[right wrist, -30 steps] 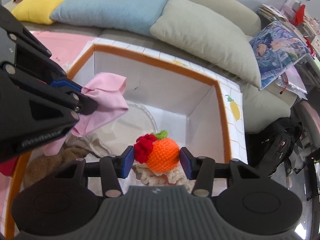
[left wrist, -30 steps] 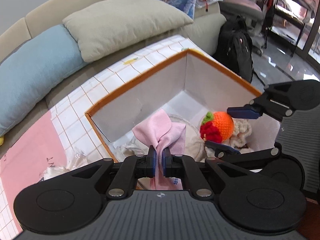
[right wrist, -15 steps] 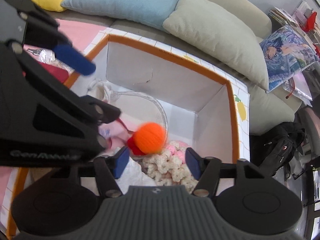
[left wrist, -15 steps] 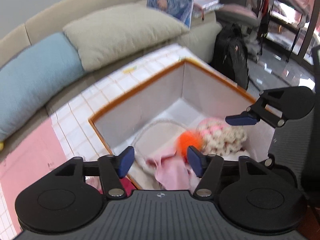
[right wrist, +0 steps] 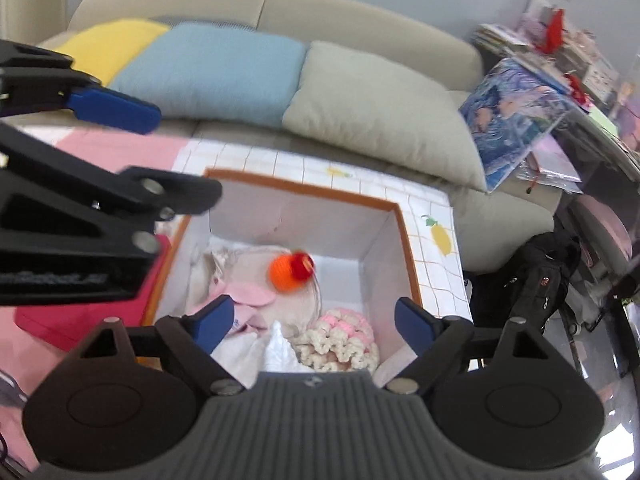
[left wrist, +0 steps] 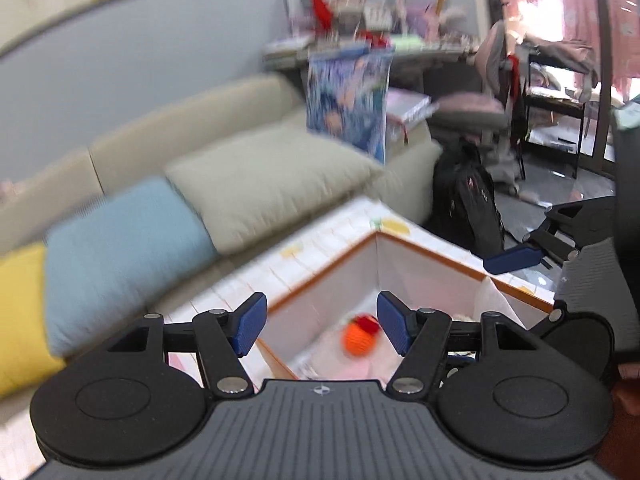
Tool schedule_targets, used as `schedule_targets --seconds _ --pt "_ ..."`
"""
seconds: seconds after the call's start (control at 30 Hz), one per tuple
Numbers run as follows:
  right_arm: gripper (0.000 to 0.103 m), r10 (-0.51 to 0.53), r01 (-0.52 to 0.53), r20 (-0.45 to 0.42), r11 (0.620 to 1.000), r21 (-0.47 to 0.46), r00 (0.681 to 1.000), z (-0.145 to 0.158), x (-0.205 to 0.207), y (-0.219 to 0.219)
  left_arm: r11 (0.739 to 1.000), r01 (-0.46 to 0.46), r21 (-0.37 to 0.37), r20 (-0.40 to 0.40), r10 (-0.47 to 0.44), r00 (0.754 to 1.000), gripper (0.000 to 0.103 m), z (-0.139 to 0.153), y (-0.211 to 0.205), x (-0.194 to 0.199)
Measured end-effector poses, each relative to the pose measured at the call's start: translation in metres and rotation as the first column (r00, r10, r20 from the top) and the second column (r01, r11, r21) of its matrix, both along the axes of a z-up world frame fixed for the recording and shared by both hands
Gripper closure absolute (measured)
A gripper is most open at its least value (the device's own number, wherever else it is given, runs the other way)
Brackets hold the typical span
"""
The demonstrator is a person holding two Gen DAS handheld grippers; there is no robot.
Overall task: Organize soft objects
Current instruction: 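Lift both open tools up out of the white box, then move both open tools down toward the snack packet and clear tissue bag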
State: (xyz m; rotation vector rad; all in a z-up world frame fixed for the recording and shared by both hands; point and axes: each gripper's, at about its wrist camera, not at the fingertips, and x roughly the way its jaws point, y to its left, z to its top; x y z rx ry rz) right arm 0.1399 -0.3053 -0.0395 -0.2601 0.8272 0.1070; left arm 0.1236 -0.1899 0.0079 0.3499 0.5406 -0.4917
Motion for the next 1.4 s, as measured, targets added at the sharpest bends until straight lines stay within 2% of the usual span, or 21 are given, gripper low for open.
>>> schedule_targets --seconds 0.17,0.3,0.47,0.63,0.83,0.97,1.17,1.27,1.4 --pt "0.017 -0.019 0.019 0.006 0.997 0.079 1.000 0.006 -0.017 0.010 0.999 -0.037 -0.023 0.066 0.039 0.997 0.028 0.009 0.023 -0.027" --pt "0.017 -0.020 0.020 -0.003 0.992 0.126 1.000 0.006 -0.031 0.027 0.997 -0.073 -0.034 0.022 0.074 0.997 0.028 0.012 0.047 -0.038" --pt "0.016 -0.002 0.006 -0.021 0.982 0.189 1.000 0.006 -0.050 0.057 0.990 -0.130 0.056 0.051 0.128 0.991 0.028 0.007 0.071 -0.056" --pt "0.014 0.012 0.002 -0.056 0.971 0.240 0.998 0.002 -0.064 0.088 0.979 -0.190 0.066 -0.016 0.192 0.981 0.028 0.000 0.103 -0.072" --pt "0.014 0.042 -0.014 -0.101 0.963 0.268 0.994 -0.008 -0.075 0.122 0.955 -0.294 0.026 -0.135 0.295 0.946 0.030 -0.012 0.143 -0.079" --pt "0.014 0.100 -0.070 -0.112 0.967 0.244 0.989 -0.014 -0.080 0.143 0.930 -0.368 0.014 -0.193 0.363 0.911 0.029 -0.023 0.169 -0.086" --pt "0.014 0.152 -0.126 -0.117 0.971 0.202 0.982 -0.018 -0.080 0.160 0.885 -0.465 0.024 -0.279 0.453 0.847 0.029 -0.038 0.204 -0.091" --pt "0.014 0.170 -0.144 -0.114 0.967 0.208 0.979 -0.019 -0.076 0.165 0.877 -0.480 0.026 -0.293 0.466 0.835 0.030 -0.040 0.216 -0.093" --pt "0.014 0.235 -0.217 -0.092 0.961 0.172 0.968 -0.017 -0.069 0.177 0.881 -0.472 0.021 -0.291 0.457 0.840 0.030 -0.040 0.224 -0.089"
